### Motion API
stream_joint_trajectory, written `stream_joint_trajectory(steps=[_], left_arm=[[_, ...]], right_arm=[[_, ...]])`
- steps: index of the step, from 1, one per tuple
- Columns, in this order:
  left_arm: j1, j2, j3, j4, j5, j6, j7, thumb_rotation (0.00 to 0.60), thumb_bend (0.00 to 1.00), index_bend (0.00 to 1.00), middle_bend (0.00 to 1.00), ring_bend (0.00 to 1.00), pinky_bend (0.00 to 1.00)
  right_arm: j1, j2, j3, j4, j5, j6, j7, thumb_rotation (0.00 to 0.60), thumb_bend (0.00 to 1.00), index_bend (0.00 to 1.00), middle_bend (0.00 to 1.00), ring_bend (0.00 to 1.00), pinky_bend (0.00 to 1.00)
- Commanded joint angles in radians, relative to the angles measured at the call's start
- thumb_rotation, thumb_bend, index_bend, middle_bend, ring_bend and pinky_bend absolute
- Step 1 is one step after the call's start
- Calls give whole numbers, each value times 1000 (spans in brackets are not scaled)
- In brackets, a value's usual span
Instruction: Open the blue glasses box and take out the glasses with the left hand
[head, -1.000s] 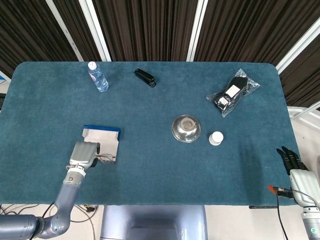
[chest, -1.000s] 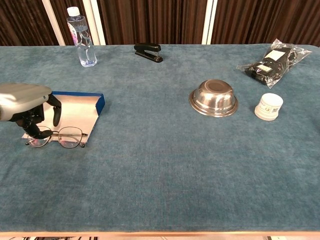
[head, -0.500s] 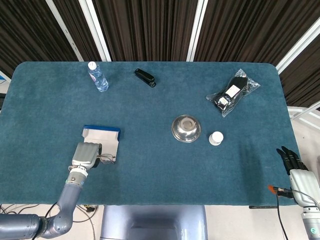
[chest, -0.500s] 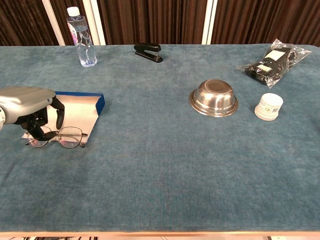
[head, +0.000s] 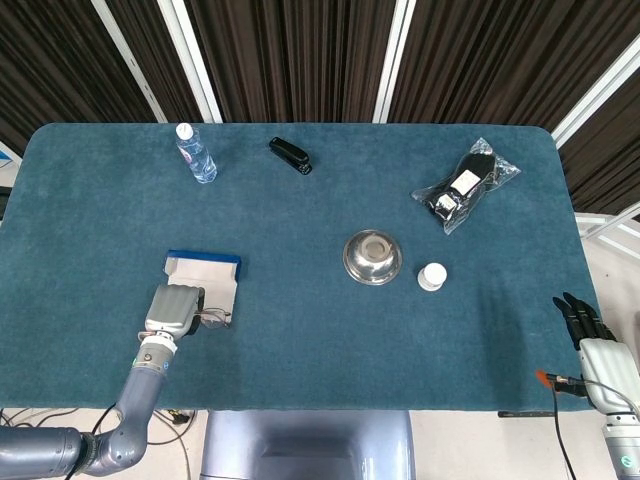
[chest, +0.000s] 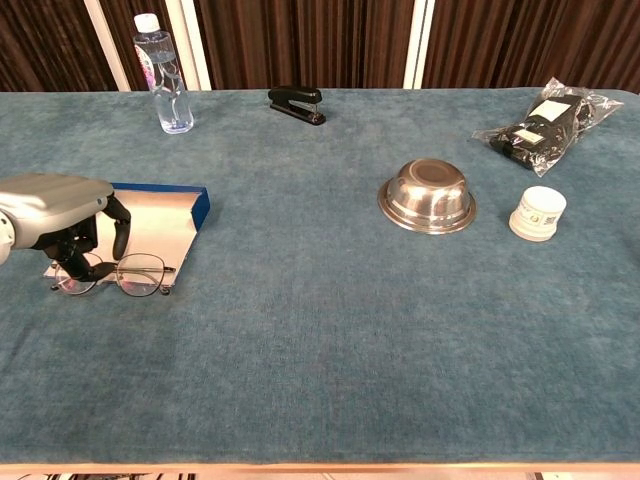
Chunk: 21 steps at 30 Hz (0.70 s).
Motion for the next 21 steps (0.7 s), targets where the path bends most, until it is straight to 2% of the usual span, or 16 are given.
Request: stream_joint_trajectory(steps=[1, 13, 21], left_arm=[[0, 0, -1, 1, -1, -1, 0, 600, 376, 533, 1000, 1000, 1000], [-6, -4, -3, 11, -13, -6, 5, 600, 377, 546, 1000, 1000, 1000], [-9, -6, -2, 10, -20, -13, 7, 600, 425, 588, 1000, 1000, 1000]], right_arm=[[0, 0, 0, 0, 0, 0, -1, 600, 112, 0, 0, 0, 212], [0, -1, 1, -2, 3, -1, -4, 600, 113, 0, 0, 0, 212], [-1, 0, 1, -3, 3, 0, -3, 600, 112, 0, 0, 0, 212]])
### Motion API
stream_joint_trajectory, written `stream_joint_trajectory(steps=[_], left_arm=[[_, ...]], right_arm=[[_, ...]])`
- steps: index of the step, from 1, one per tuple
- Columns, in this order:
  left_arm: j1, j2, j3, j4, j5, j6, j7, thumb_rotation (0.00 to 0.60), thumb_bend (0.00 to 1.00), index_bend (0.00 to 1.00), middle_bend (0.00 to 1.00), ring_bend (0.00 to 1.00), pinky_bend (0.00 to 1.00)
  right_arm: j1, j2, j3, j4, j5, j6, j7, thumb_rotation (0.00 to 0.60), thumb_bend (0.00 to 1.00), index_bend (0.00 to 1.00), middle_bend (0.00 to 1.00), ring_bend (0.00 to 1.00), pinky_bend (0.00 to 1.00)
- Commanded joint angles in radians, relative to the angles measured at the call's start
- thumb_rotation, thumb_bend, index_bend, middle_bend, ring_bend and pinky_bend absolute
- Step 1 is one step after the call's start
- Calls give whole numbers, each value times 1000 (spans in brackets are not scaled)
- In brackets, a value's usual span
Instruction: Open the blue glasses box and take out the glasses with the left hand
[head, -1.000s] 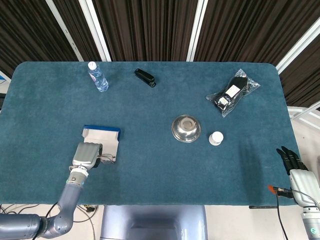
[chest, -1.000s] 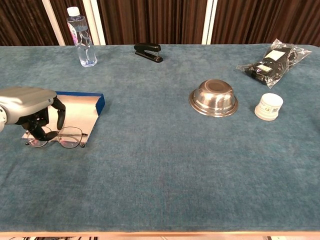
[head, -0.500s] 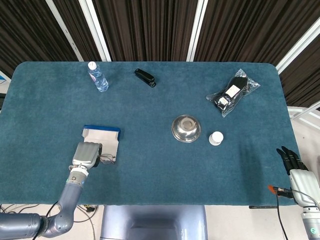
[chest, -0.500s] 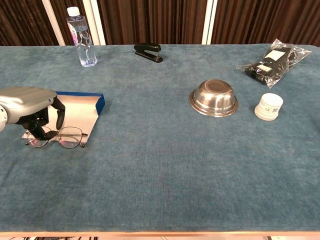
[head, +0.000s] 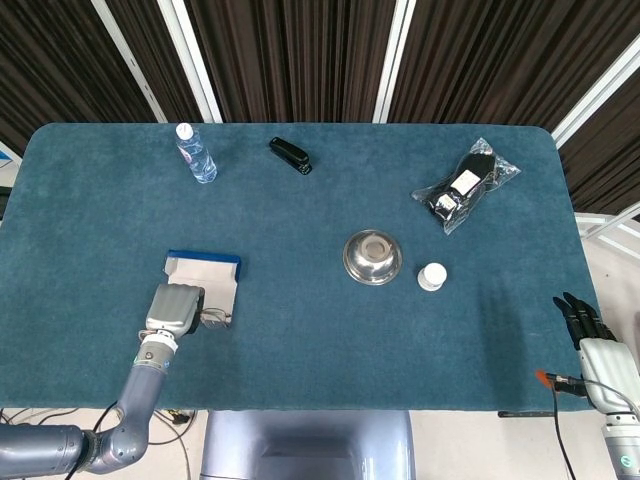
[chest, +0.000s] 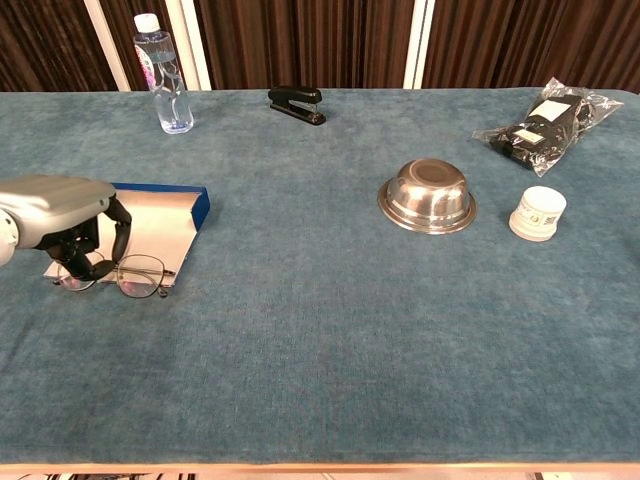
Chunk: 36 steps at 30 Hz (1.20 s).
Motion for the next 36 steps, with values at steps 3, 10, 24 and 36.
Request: stream_joint_trajectory(steps=[3, 10, 24, 36], left_arm=[[0, -3, 5, 2, -2, 0, 2, 600, 430, 595, 1000, 1000, 1000], [1, 4, -2, -2, 5, 6, -6, 600, 438, 598, 1000, 1000, 1000], [-39, 11, -54, -83, 1, 29, 25, 600, 437, 597, 1000, 1000, 1000], [-135, -108, -118, -63, -72, 42, 114, 600, 438, 597, 1000, 1000, 1000]], right_arm=[[0, 0, 0, 0, 0, 0, 0, 600, 113, 0, 0, 0, 212], [0, 0, 0, 0, 0, 0, -2, 600, 112, 0, 0, 0, 212], [0, 0, 0, 0, 0, -1, -2, 600, 113, 0, 0, 0, 212], [2, 1, 1, 0, 6, -7, 3, 600, 113, 0, 0, 0, 212]])
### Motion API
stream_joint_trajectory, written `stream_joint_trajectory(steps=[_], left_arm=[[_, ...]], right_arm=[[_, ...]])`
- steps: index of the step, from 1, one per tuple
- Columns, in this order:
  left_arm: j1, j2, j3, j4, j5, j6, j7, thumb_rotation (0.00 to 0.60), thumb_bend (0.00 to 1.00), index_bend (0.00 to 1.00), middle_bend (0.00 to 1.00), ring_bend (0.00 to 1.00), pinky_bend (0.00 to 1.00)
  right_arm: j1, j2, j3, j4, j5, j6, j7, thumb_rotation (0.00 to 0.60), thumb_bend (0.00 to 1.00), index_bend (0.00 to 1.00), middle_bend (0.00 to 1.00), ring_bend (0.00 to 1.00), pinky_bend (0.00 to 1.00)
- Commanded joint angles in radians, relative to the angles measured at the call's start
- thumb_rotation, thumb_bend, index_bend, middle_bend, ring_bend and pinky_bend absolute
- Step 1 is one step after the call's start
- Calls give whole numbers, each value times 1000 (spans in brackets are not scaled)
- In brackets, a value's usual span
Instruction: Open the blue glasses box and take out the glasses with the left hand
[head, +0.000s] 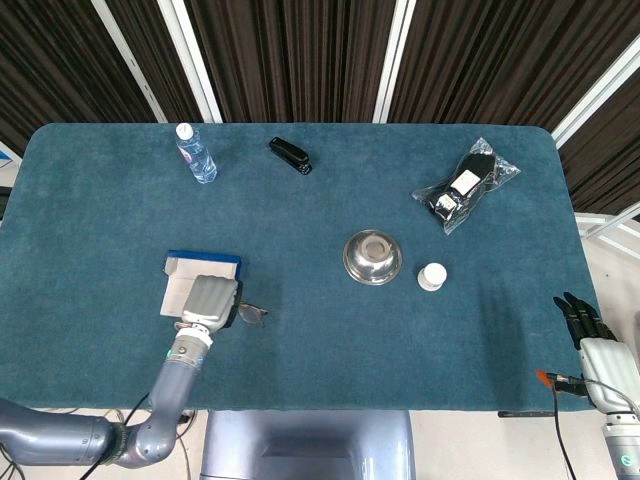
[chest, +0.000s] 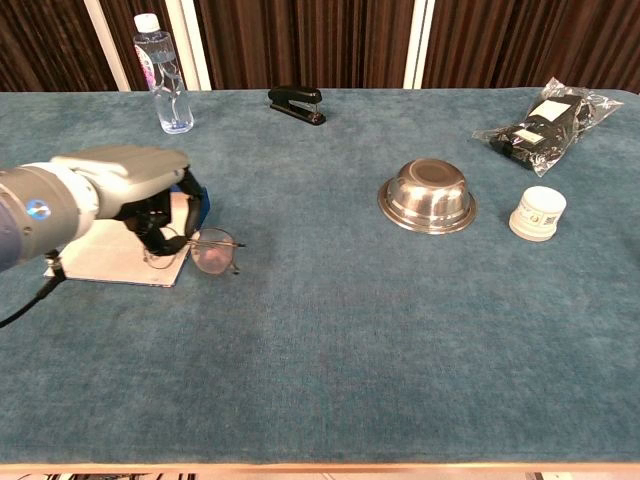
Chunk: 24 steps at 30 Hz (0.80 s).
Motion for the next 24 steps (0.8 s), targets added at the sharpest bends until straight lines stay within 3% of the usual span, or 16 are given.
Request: stream_joint_trajectory(steps=[1, 14, 24], left_arm=[[-28, -36, -21, 11, -22, 8, 23, 600, 438, 597, 1000, 1000, 1000], [-114, -180, -85, 108, -90, 24, 61, 600, 428, 561, 996, 1000, 1000], [-114, -201, -72, 135, -71, 23, 34, 600, 259, 387, 1000, 1000, 1000]], right_arm=[[0, 0, 1, 0, 0, 0, 0, 600, 112, 0, 0, 0, 212], [2, 2, 0, 0, 3, -5, 2, 600, 113, 0, 0, 0, 212], [2, 2, 0, 0, 2, -4, 2, 600, 114, 0, 0, 0, 212]])
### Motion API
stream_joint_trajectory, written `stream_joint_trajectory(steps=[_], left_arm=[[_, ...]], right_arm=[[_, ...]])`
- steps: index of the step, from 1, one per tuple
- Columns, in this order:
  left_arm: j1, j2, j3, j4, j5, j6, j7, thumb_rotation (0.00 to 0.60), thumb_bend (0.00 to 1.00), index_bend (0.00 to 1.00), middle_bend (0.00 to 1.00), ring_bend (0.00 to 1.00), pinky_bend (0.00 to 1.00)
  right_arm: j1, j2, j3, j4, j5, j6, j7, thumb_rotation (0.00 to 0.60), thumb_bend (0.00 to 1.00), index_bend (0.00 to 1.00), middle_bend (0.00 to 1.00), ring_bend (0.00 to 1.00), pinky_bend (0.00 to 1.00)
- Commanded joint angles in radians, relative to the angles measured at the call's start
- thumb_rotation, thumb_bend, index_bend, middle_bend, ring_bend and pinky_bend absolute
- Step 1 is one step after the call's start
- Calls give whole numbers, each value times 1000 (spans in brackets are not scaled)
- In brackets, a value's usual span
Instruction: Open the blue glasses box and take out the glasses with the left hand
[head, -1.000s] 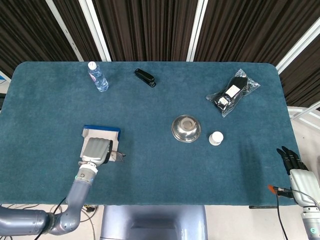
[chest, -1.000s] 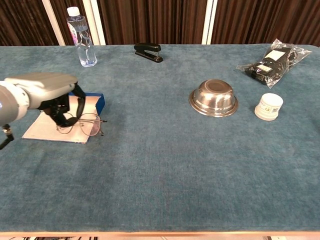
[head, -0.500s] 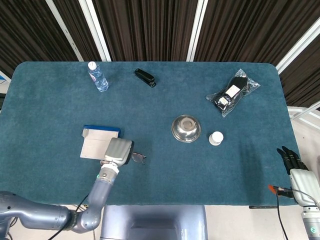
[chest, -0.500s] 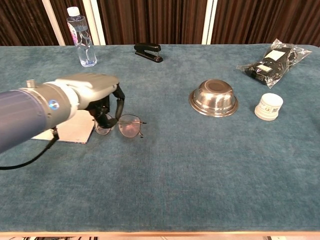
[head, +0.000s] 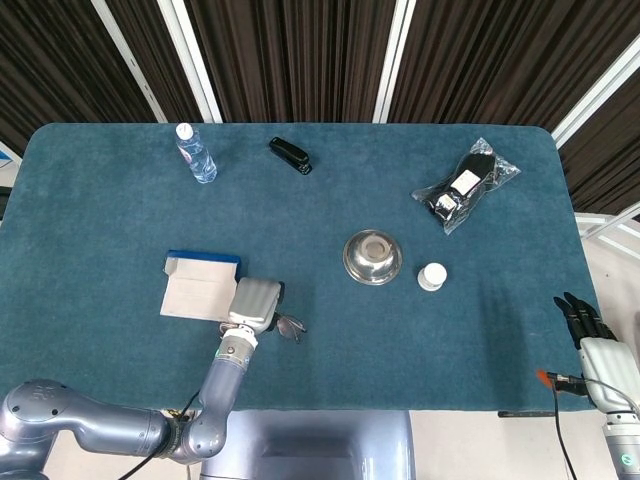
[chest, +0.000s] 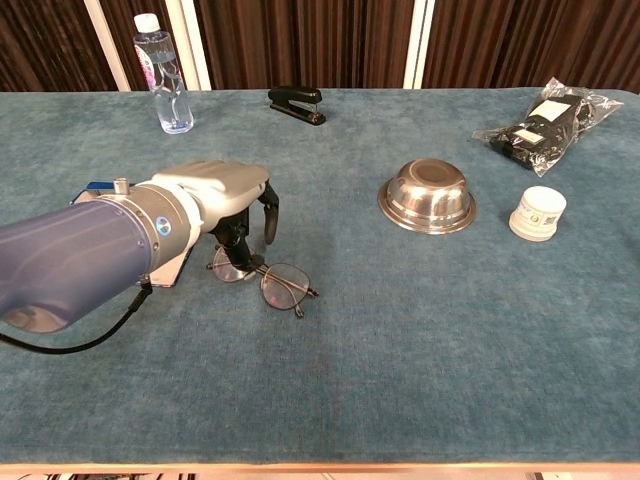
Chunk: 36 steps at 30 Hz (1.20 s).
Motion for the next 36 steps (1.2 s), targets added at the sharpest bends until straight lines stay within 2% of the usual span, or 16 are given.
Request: stream_joint_trajectory(steps=[1, 6, 10, 13, 15, 17, 19, 20, 22, 25, 30, 36], left_arm=[[7, 6, 4, -2, 15, 0, -16, 600, 252, 377, 1000, 1000, 1000], [30, 45, 12, -45, 57, 8, -56, 600, 249, 371, 1000, 991, 1000], [83, 120, 46, -127, 153, 32, -132, 600, 249, 354, 967, 898, 931], [140, 198, 98, -188, 259, 61, -202, 600, 247, 261, 773, 729, 776], [186, 264, 146, -231, 331, 79, -252, 600, 240, 137, 528, 540, 607], [235, 338, 202, -273, 405, 92, -306, 600, 229, 65, 332, 372, 458], [272, 397, 255, -289, 479, 101, -354, 600, 213, 28, 191, 237, 330], [301, 438, 295, -289, 544, 111, -394, 600, 198, 8, 97, 148, 234], [349, 493, 359, -268, 649, 138, -457, 600, 169, 0, 14, 57, 124], [417, 550, 437, -203, 784, 200, -525, 600, 135, 0, 0, 4, 54], [523, 592, 505, -85, 913, 320, -588, 600, 107, 0, 0, 0, 37], [622, 612, 525, -10, 945, 387, -671, 600, 98, 0, 0, 0, 34]], right_arm=[[0, 0, 0, 0, 0, 0, 0, 600, 113, 0, 0, 0, 212], [-1, 0, 0, 0, 0, 1, -1, 600, 114, 0, 0, 0, 212], [-1, 0, 0, 1, 0, 1, -1, 600, 113, 0, 0, 0, 212], [-1, -1, 0, 2, -1, 3, -2, 600, 114, 0, 0, 0, 212], [-1, -1, -1, 2, -3, 4, -4, 600, 114, 0, 0, 0, 212], [-1, -2, -1, 3, -4, 6, -8, 600, 113, 0, 0, 0, 212], [-2, -3, -1, 3, -6, 8, -10, 600, 113, 0, 0, 0, 212], [-3, -4, -1, 3, -8, 10, -12, 600, 112, 0, 0, 0, 212], [-3, -6, -1, 5, -12, 16, -17, 600, 112, 0, 0, 0, 212], [-5, -11, -1, 9, -20, 25, -24, 600, 112, 0, 0, 0, 212], [-9, -22, 2, 21, -33, 48, -38, 600, 112, 0, 0, 0, 212], [-14, -40, 7, 42, -52, 80, -42, 600, 113, 0, 0, 0, 212]])
